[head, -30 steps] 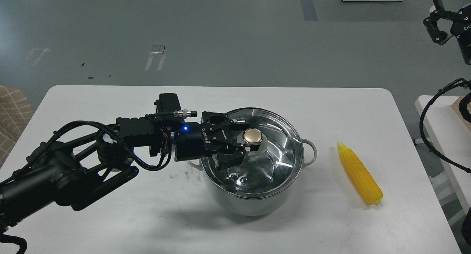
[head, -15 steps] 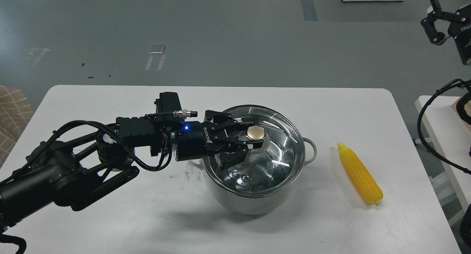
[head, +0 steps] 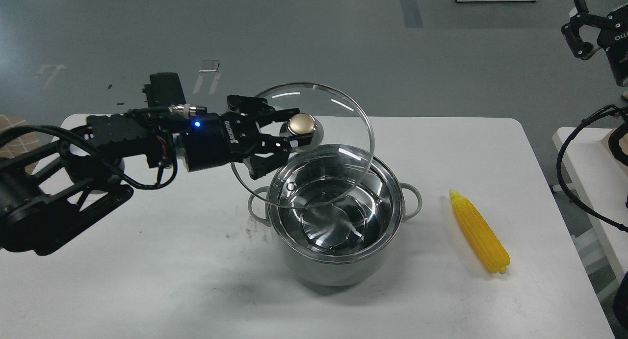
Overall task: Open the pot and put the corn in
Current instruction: 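Carry the lid away from the pot and lower it onto the table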
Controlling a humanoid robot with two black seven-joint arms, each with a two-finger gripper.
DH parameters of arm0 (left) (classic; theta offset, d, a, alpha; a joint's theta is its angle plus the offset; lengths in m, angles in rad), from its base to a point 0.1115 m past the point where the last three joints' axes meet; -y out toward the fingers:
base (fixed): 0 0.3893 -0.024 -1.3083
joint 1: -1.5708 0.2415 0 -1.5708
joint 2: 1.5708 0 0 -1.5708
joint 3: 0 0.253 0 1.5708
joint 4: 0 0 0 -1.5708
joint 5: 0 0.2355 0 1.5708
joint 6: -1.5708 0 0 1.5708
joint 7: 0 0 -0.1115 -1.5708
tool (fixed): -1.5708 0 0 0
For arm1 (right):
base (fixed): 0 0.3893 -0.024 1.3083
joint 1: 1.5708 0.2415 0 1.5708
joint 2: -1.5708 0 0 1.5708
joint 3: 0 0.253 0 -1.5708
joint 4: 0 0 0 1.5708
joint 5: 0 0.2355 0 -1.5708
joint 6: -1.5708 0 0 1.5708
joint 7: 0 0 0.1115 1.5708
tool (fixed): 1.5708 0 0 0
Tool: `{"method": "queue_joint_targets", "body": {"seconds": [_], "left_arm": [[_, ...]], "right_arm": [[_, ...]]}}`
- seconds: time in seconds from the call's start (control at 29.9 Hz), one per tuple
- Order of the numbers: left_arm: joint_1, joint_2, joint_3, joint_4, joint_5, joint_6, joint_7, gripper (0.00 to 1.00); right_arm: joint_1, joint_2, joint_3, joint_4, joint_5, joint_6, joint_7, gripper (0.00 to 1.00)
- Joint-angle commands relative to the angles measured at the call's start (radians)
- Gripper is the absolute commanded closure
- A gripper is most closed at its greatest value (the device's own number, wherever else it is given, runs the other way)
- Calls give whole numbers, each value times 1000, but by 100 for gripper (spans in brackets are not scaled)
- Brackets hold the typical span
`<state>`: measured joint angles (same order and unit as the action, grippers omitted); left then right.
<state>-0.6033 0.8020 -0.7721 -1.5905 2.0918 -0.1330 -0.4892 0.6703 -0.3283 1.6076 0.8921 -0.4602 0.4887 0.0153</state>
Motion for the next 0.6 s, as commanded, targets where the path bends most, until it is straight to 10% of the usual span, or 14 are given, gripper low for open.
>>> {"method": "queue_joint_targets", "body": {"seconds": [0.0,0.23,0.57], "left_arm": [[62,114,-24,18,-104,56,0,67],[285,264,-13,110,-176,289,0,67],[445,252,-9,349,-202,388,0,66]], "right_arm": [[-1,2,0,1,0,0,0,0],[-1,3,-1,1,0,0,0,0],[-3,2,-3,-1,0,0,0,0]]}}
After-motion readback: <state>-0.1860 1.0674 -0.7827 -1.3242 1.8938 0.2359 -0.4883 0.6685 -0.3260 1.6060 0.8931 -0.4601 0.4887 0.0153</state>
